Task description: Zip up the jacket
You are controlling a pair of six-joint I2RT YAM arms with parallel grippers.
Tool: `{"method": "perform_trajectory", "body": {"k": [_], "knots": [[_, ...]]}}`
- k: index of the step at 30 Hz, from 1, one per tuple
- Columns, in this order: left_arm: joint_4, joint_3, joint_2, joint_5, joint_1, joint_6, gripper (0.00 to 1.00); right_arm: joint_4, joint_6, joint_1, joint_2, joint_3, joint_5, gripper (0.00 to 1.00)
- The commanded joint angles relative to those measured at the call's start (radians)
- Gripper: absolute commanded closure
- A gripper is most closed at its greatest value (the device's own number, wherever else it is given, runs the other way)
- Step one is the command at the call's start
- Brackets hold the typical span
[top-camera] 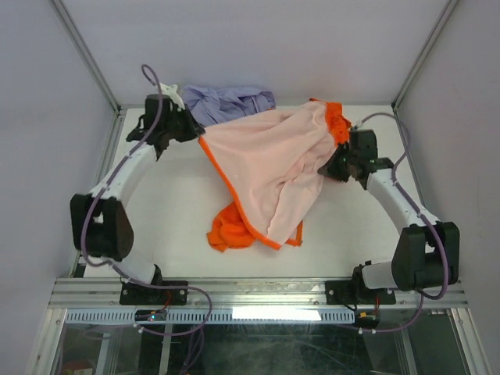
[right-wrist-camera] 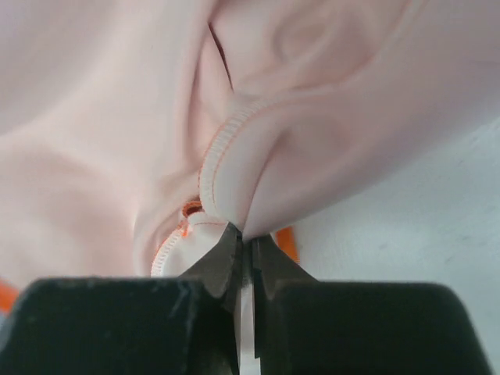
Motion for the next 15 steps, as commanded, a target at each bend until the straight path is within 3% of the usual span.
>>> {"method": "perform_trajectory", "body": {"k": [1,6,9,15], "knots": [[-0.125,0.067,-0.294,-0.350,0.006,0.162,1.00,-0.338,-0.284,-0.031,0.002,0.385,0.295,1.00],[-0.316,0.189,-0.437,-0.629,0.005,0.297,1.00,-0.657,-0.447,-0.023,0.149,0.838,0.411,1.00],[-0.418,0.274,-0.493,-0.706,0.003,0.361,1.00,-0.773,-0.474,0.047,0.235,1.075,0.458,1.00],[-0.538,0.307,-0.561,-0.663,-0.099,0.388,1.00,-0.762,-0.455,0.289,0.388,1.201,0.392,0.97]]}}
